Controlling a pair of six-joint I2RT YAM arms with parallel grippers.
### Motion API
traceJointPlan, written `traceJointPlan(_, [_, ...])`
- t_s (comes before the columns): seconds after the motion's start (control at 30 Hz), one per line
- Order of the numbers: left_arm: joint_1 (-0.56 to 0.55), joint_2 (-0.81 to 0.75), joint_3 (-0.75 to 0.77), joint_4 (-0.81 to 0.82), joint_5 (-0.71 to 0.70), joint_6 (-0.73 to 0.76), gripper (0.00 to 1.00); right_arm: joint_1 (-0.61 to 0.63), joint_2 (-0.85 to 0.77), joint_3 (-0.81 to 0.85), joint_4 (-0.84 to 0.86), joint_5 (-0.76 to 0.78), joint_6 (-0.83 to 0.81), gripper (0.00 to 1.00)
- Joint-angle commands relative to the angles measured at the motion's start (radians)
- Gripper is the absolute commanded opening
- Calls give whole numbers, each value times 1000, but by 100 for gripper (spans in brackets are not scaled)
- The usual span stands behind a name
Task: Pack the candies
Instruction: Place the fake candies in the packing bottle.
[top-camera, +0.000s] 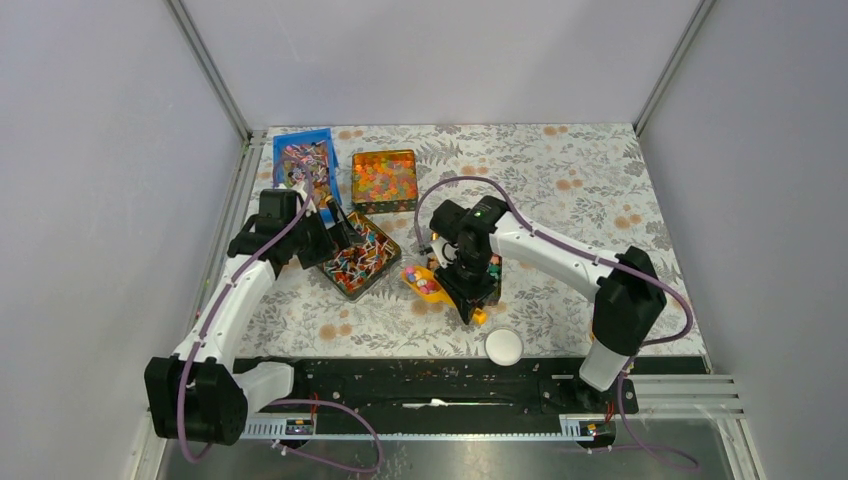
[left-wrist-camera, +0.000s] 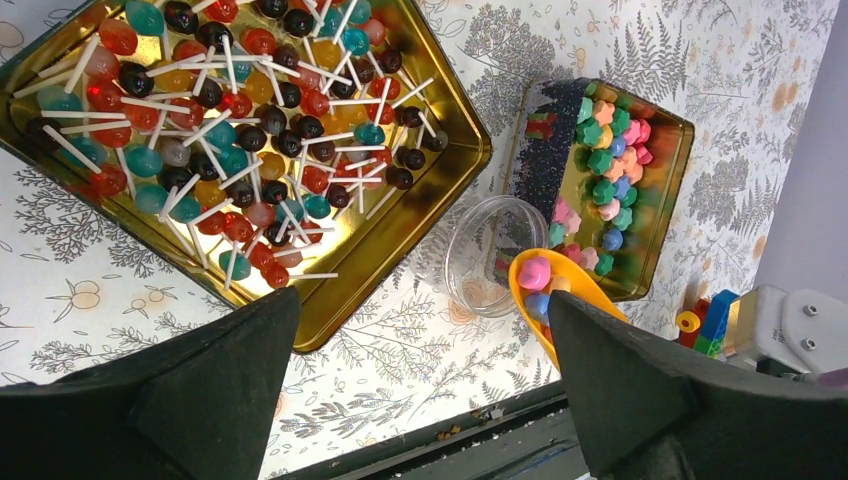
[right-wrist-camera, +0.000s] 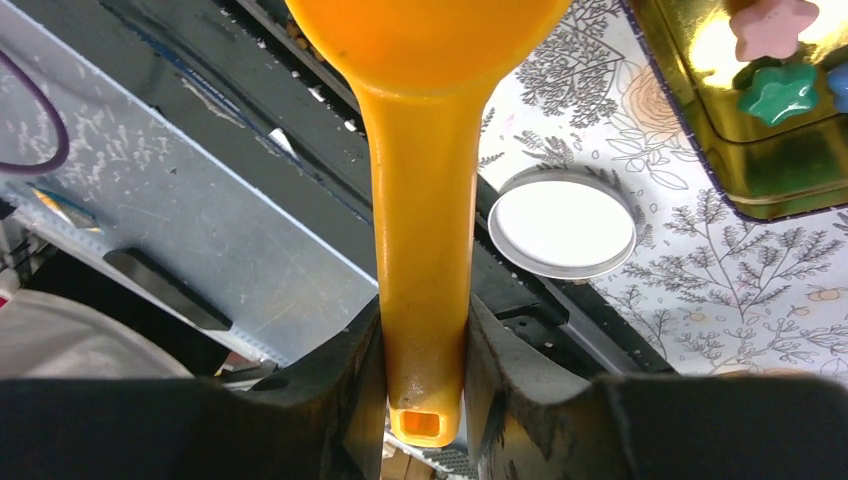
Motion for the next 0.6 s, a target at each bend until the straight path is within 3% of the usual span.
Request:
traceJointPlan(0.0, [5, 6, -4, 57, 44, 5, 99, 10, 34, 90, -75, -67, -25, 0])
traceJointPlan(0.57, [5, 14, -19, 73, 67, -8, 99, 9, 184, 282, -260, -75, 19, 0])
